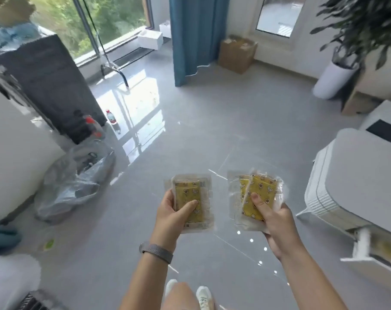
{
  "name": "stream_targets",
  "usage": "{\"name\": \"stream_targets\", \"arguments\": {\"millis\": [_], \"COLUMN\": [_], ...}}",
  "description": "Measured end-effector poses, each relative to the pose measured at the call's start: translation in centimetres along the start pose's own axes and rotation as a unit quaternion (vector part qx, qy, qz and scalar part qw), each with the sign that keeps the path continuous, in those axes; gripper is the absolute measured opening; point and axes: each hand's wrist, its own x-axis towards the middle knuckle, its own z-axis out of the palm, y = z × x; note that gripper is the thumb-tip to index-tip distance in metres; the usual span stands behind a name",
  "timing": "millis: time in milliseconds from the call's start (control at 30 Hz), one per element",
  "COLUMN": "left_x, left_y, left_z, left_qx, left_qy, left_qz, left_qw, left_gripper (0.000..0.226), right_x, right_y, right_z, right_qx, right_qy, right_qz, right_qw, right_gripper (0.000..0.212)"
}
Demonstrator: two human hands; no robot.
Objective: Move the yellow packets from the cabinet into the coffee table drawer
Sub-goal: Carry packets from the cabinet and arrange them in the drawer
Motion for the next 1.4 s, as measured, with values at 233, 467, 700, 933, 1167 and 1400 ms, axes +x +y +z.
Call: {"name": "stream_targets", "arguments": {"millis": [233, 467, 700, 933, 1167, 1400], "left_x": [5.5, 8.1, 7.3, 1.7, -6.6, -12.5], "left_y": [0.5, 1.1, -1.1, -6.8, -13.4, -18.8], "left_z": [8.7, 16.7, 23.2, 37.1, 51.2, 61.5], "left_qx": [0.092, 0.161, 0.222, 0.264, 0.282, 0.303], "left_qy": [-0.145, -0.296, -0.389, -0.483, -0.529, -0.547], "left_qz": [-0.017, -0.026, -0.047, -0.055, -0.078, -0.092], "left_qw": [0.985, 0.941, 0.893, 0.833, 0.797, 0.775], "left_gripper": [0.026, 0.024, 0.028, 0.025, 0.024, 0.022], "right_x": [1.0, 0.5, -1.5, -5.0, -7.2, -8.7], "right_y": [-1.8, -3.1, -2.3, -3.5, -6.6, -9.3], "right_z": [-5.8, -9.8, -14.6, -27.3, -41.6, -53.1], "right_qx": [0.048, 0.139, 0.224, 0.270, 0.250, 0.237], "right_qy": [0.146, 0.286, 0.395, 0.480, 0.528, 0.550], "right_qz": [-0.022, -0.054, -0.060, -0.075, -0.067, -0.064], "right_qw": [0.988, 0.947, 0.889, 0.831, 0.809, 0.798], "right_gripper": [0.045, 0.029, 0.036, 0.037, 0.035, 0.030]}}
